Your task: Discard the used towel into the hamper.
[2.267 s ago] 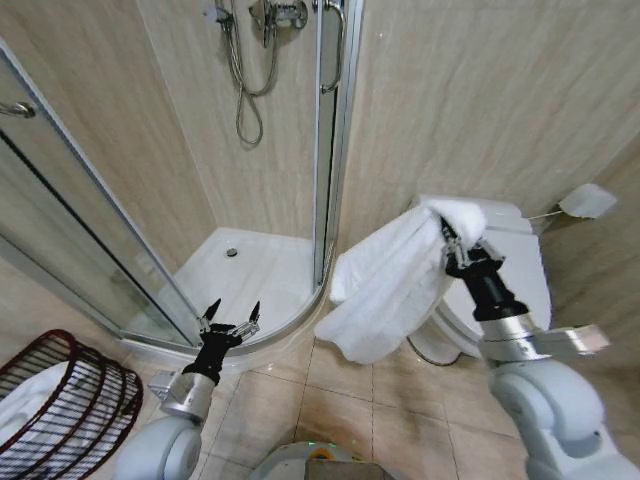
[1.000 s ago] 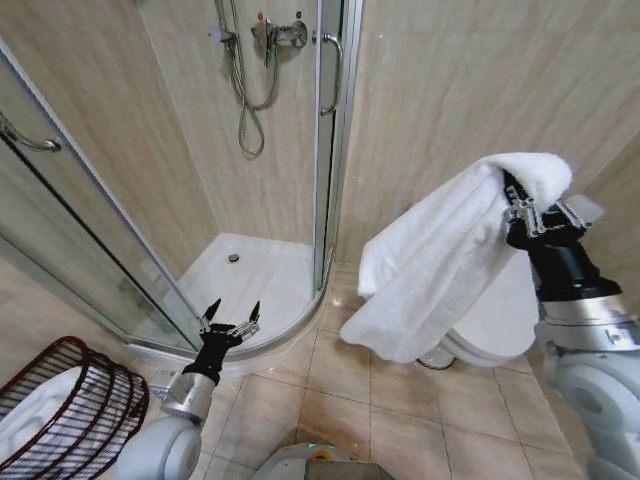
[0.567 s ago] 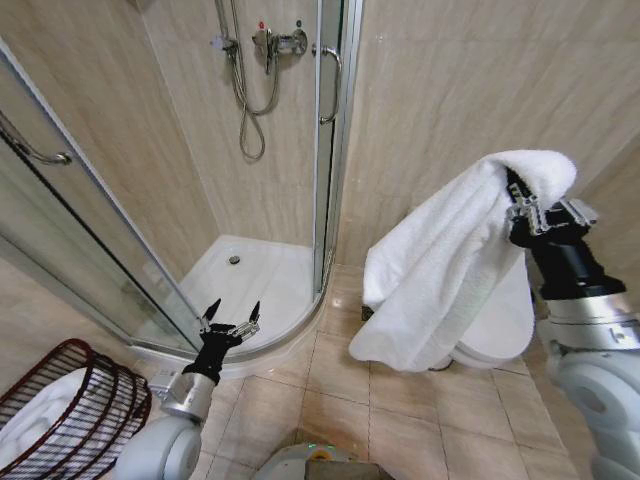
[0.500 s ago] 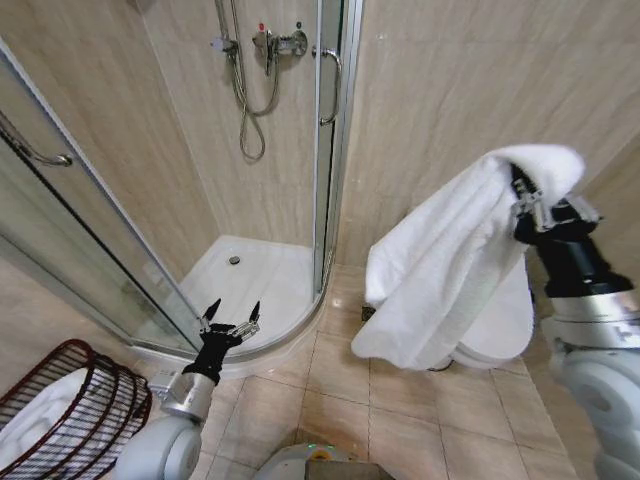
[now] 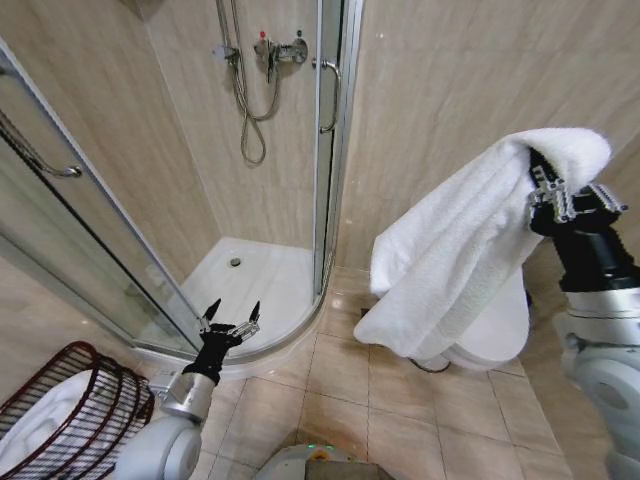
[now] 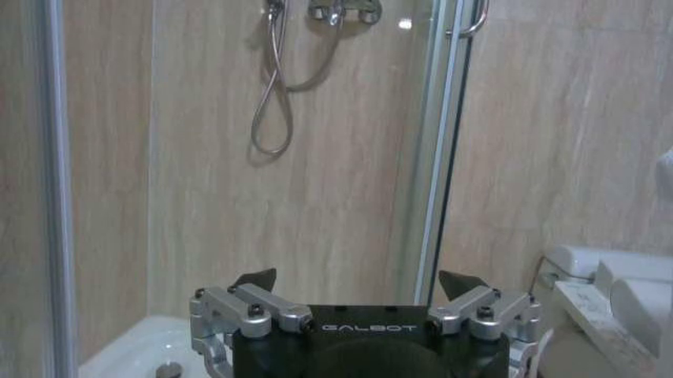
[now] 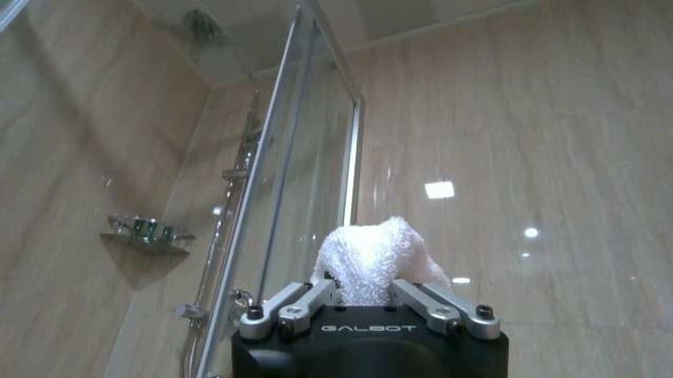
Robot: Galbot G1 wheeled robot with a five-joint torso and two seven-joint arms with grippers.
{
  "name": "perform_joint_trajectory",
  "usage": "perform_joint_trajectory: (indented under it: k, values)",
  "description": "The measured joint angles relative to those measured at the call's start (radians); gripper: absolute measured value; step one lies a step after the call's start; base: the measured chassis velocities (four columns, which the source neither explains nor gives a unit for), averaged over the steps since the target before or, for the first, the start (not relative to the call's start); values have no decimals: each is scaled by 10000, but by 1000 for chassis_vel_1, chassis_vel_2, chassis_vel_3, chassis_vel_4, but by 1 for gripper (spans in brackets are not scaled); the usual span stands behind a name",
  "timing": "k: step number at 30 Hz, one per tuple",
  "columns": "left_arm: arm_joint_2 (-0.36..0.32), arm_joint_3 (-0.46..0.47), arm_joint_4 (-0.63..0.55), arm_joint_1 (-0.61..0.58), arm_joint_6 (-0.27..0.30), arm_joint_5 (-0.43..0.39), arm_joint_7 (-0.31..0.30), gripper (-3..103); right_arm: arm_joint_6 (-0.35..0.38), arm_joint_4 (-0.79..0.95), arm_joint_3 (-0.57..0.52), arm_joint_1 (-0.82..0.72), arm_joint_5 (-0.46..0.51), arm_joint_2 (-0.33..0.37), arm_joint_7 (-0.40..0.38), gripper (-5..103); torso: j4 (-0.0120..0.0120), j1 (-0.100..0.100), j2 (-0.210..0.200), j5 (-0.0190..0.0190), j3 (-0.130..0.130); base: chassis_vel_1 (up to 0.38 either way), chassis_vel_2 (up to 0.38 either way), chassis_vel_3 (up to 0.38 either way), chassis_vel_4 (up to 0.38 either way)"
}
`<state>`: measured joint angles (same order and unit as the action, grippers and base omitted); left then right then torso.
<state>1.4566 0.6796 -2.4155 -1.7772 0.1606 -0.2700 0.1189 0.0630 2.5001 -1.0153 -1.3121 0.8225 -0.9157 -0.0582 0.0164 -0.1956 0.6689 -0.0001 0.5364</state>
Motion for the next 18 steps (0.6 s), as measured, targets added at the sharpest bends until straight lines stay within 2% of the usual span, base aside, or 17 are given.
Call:
perform_joint_trajectory:
  k: [18]
  values:
    - [0,0,0,1,0,0,0,100,-116,-2,475,-177,-449,-338,88,10,0,-340,804,0,466,0,0,0,0]
